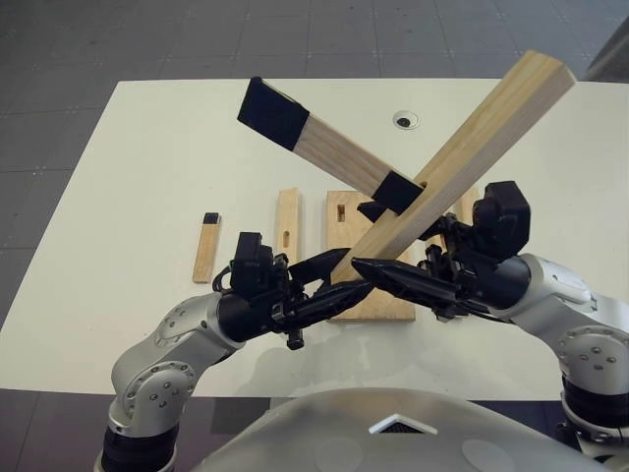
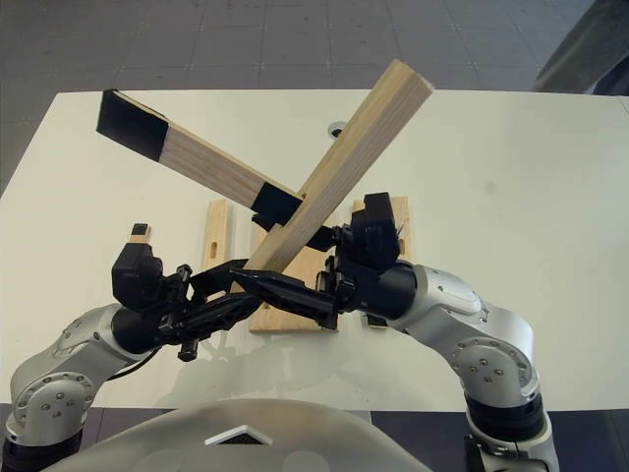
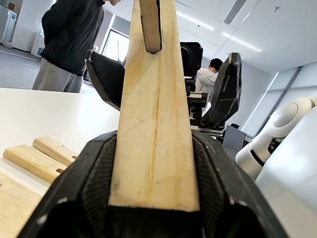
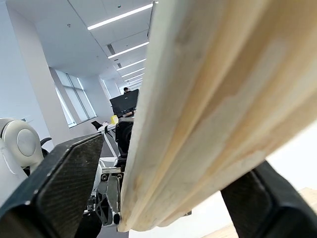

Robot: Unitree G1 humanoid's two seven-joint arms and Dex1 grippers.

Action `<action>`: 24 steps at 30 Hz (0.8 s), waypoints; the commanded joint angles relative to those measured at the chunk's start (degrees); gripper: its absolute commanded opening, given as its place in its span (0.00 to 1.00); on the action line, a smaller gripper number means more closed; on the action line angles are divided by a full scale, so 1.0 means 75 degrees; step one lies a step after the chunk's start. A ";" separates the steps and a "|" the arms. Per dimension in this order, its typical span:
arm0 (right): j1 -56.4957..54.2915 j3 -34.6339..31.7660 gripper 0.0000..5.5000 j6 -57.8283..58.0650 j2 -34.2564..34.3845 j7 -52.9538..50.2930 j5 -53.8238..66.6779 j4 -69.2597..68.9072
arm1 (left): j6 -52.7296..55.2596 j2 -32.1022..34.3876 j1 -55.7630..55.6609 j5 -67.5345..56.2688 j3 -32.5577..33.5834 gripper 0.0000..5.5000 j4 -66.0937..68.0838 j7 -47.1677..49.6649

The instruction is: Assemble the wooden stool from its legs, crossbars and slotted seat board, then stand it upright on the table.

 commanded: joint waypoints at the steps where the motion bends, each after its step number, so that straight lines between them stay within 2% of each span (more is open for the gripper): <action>1: -0.0181 0.0132 0.56 0.0123 0.0068 -0.0121 0.0164 0.0045 | -0.0112 0.0093 0.0017 0.0128 -0.0125 0.37 -0.0038 0.0056; 4: -0.0173 0.0179 0.45 0.0131 0.0084 -0.0162 0.0199 0.0063 | -0.0131 0.0106 -0.0001 0.0161 -0.0216 0.37 0.0028 0.0046; 6: -0.0151 0.0197 0.43 0.0102 0.0113 -0.0164 0.0274 0.0053 | -0.0148 0.0112 -0.0026 0.0202 -0.0312 0.37 0.0122 0.0019; 12: -0.0101 0.0157 0.40 0.0031 0.0224 -0.0228 0.0930 -0.0051 | -0.0225 0.0117 -0.0023 0.0271 -0.0560 0.37 0.0310 -0.0009; 24: -0.0356 0.0482 0.37 -0.0050 0.0823 -0.0868 0.1609 0.0028 | -0.0402 -0.0070 0.0006 0.0742 -0.1973 0.37 0.0712 0.0068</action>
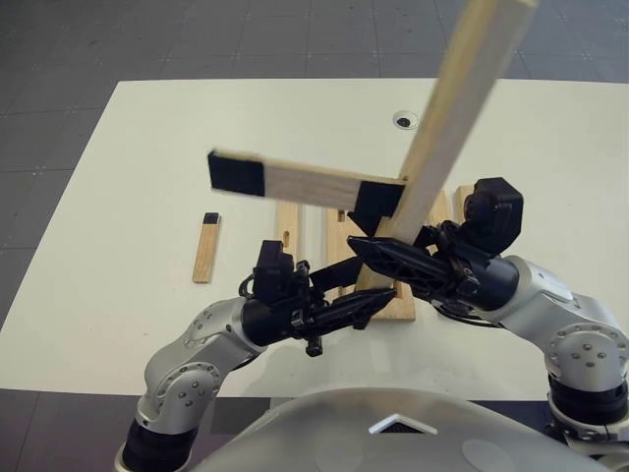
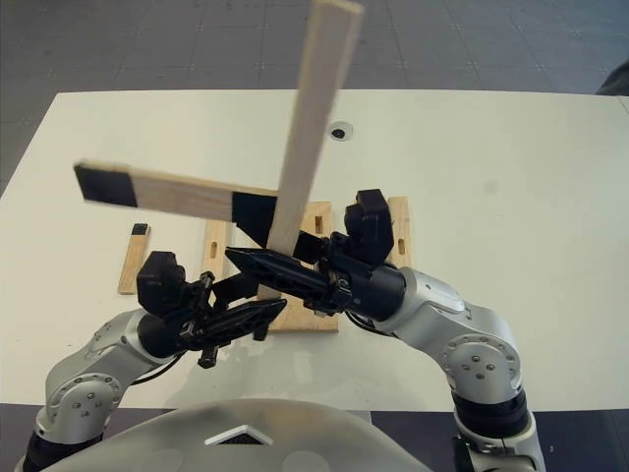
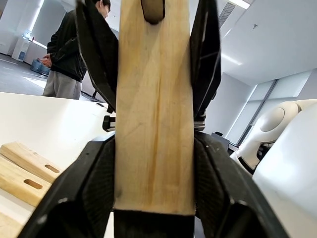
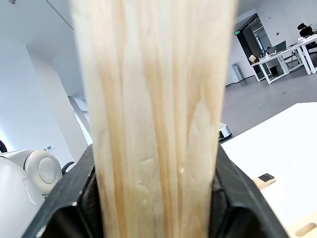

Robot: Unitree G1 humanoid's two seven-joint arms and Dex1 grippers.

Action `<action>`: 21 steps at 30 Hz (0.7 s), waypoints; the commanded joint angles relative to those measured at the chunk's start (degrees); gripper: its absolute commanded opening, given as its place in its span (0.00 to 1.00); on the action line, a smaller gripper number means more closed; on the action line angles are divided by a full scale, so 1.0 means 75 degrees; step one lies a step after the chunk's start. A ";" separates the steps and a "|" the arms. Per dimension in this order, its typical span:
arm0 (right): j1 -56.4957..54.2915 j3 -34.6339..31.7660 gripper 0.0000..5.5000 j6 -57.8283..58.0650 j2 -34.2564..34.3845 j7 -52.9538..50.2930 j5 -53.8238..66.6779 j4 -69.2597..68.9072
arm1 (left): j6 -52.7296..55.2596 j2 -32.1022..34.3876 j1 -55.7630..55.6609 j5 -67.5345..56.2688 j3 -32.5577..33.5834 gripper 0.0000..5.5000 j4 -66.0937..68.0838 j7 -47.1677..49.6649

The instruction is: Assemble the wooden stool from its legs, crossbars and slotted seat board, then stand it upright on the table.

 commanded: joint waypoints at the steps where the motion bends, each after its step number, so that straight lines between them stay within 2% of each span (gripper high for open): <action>1: -0.0343 0.0157 0.37 -0.0063 0.0315 -0.0164 0.0568 -0.0199 | 0.0476 0.0186 -0.0028 0.0233 -0.0447 0.37 0.0345 0.0057; 10: -0.0136 0.0154 0.37 -0.0008 0.0067 -0.0221 0.0606 -0.0371 | 0.0470 0.0480 -0.0010 -0.0326 -0.0087 0.37 0.0344 0.0015; 21: 0.0009 -0.0462 0.37 0.0319 -0.0998 0.0112 0.0512 -0.0315 | 0.0460 0.1380 0.0232 -0.0305 0.0707 0.37 0.0265 -0.0586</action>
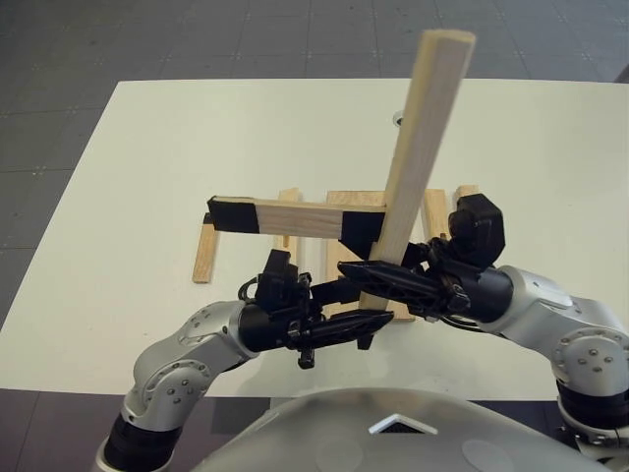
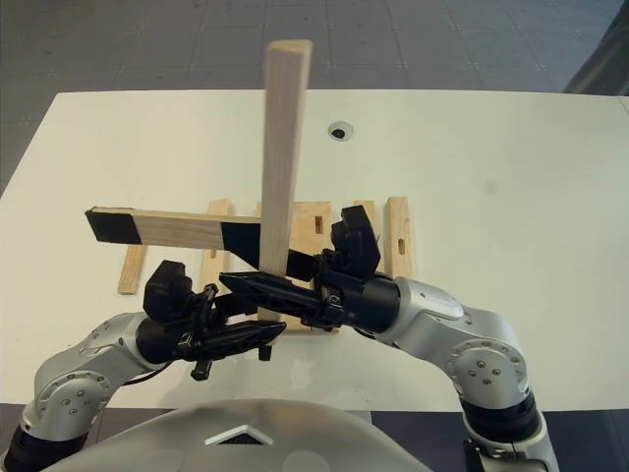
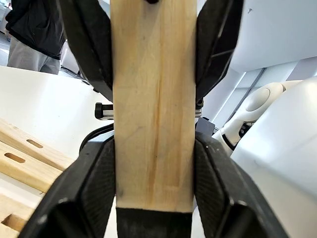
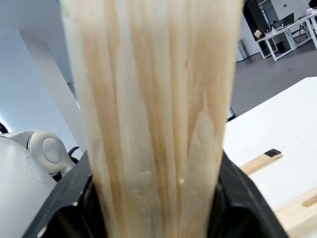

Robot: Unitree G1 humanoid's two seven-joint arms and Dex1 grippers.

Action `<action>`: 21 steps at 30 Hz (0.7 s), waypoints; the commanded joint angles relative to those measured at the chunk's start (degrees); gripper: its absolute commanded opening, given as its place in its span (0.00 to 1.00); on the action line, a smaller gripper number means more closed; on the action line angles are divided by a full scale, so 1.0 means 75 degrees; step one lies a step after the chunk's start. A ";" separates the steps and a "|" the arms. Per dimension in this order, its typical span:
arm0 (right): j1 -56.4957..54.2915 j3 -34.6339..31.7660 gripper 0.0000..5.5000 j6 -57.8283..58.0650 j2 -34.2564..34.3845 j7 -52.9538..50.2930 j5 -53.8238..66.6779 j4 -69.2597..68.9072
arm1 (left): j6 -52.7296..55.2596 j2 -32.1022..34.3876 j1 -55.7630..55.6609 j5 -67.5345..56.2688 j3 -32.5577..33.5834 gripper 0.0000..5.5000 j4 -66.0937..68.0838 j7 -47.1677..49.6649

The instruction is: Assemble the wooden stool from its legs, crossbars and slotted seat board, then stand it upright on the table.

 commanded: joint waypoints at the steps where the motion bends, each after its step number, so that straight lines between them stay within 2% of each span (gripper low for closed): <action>1: -0.0084 -0.0512 0.37 -0.0089 -0.0299 0.0174 0.0166 -0.0094 | 0.0081 0.0387 0.0244 0.0257 0.0363 0.37 0.0196 -0.0092; 9: -0.0077 -0.0531 0.37 -0.0085 -0.0485 0.0221 0.0014 -0.0075 | 0.0025 0.0403 0.0256 0.0437 0.0359 0.37 0.0196 -0.0172; 14: -0.0003 -0.0494 0.37 -0.0098 -0.0467 0.0237 -0.0053 -0.0115 | 0.0003 0.0194 0.0196 0.0765 0.0216 0.37 0.0196 0.0256; 15: 0.0005 -0.0498 0.37 -0.0097 -0.0461 0.0243 -0.0057 -0.0114 | 0.0040 0.0165 0.0177 0.0575 0.0272 0.44 0.0174 0.0255; 21: 0.0034 -0.0516 0.37 -0.0108 -0.0402 0.0276 -0.0119 -0.0117 | 0.0173 0.0252 0.0313 -0.0330 0.0725 0.64 -0.0127 0.0076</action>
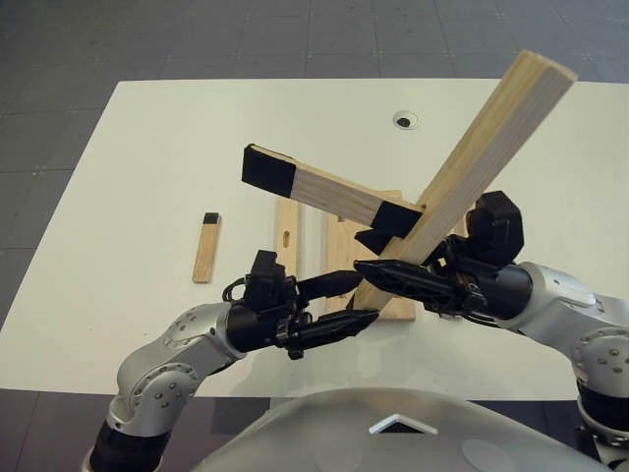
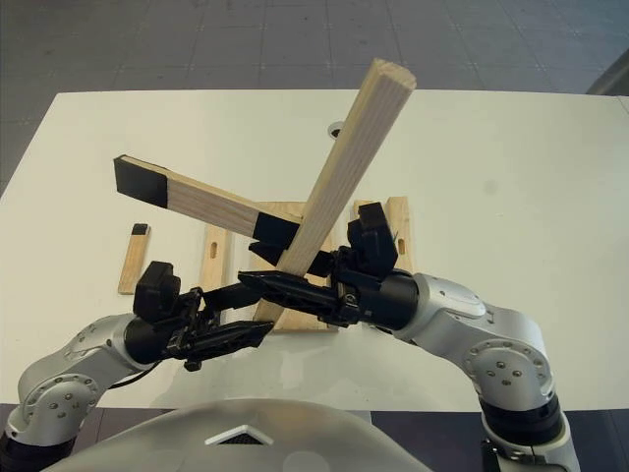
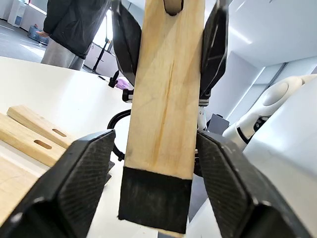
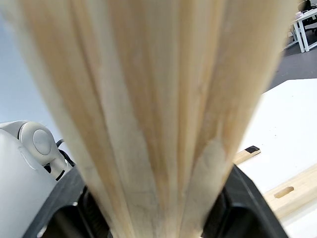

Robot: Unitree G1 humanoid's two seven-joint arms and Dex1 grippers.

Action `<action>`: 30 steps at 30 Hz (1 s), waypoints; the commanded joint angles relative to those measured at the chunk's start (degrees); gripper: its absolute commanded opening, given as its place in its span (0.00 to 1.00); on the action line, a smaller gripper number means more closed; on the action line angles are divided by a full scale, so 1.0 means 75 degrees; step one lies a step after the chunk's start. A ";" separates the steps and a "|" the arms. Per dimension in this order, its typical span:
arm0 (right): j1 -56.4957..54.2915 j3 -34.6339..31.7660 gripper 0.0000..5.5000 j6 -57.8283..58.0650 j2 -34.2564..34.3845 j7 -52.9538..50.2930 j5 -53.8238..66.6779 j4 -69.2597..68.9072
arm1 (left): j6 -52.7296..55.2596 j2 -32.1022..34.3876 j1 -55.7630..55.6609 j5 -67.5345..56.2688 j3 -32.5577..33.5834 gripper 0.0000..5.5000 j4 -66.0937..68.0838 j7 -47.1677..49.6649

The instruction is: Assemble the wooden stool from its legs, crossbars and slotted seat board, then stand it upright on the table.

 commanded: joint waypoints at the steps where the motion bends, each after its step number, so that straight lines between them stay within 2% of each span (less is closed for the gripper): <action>1: -0.0034 -0.0082 0.37 -0.0083 0.0033 0.0053 -0.0014 -0.0051 | 0.0069 0.0176 0.0088 -0.0135 0.0277 0.67 -0.0122 -0.0033; 2: -0.0046 -0.0108 0.37 -0.0086 0.0022 0.0065 -0.0032 -0.0024 | -0.0014 0.0207 0.0089 -0.0021 0.0392 0.72 -0.0112 -0.0045; 5: -0.0098 -0.0428 0.37 -0.0137 -0.0097 0.0214 -0.0086 0.0207 | -0.0502 0.0448 -0.0152 0.1048 0.0785 0.80 0.0080 -0.0025; 8: -0.0241 -0.0961 0.37 -0.0227 -0.0258 0.0454 -0.0219 0.0692 | -0.1123 0.0779 -0.0456 0.2954 0.0527 0.87 0.0404 0.0117; 12: -0.0401 -0.1442 0.37 -0.0251 -0.0401 0.0739 -0.0381 0.1168 | -0.1673 0.0759 -0.1059 0.4847 0.0025 0.96 0.1028 0.0575; 15: -0.0534 -0.1664 0.37 -0.0250 -0.0423 0.0850 -0.0493 0.1453 | -0.2071 0.0504 -0.1622 0.6776 -0.0851 0.96 0.1383 0.1405; 18: -0.0702 -0.1812 0.37 -0.0237 -0.0340 0.0792 -0.0528 0.1717 | -0.2940 0.0534 -0.2065 0.9846 -0.2244 0.96 0.1863 0.2375; 20: -0.0748 -0.1853 0.37 -0.0224 -0.0305 0.0756 -0.0528 0.1775 | -0.3441 0.0784 -0.2315 1.1614 -0.2920 0.96 0.2159 0.2686; 22: -0.0755 -0.1892 0.37 -0.0227 -0.0279 0.0693 -0.0487 0.1771 | -0.3691 0.0962 -0.2489 1.2611 -0.3270 0.96 0.2152 0.2518; 25: -0.0737 -0.1932 0.37 -0.0199 -0.0250 0.0616 -0.0437 0.1709 | -0.3954 0.1283 -0.2511 1.3499 -0.3451 0.96 0.1827 0.1944; 30: -0.0660 -0.1969 0.37 -0.0175 -0.0169 0.0510 -0.0412 0.1607 | -0.3985 0.1734 -0.2534 1.4061 -0.2844 0.96 0.1235 0.1227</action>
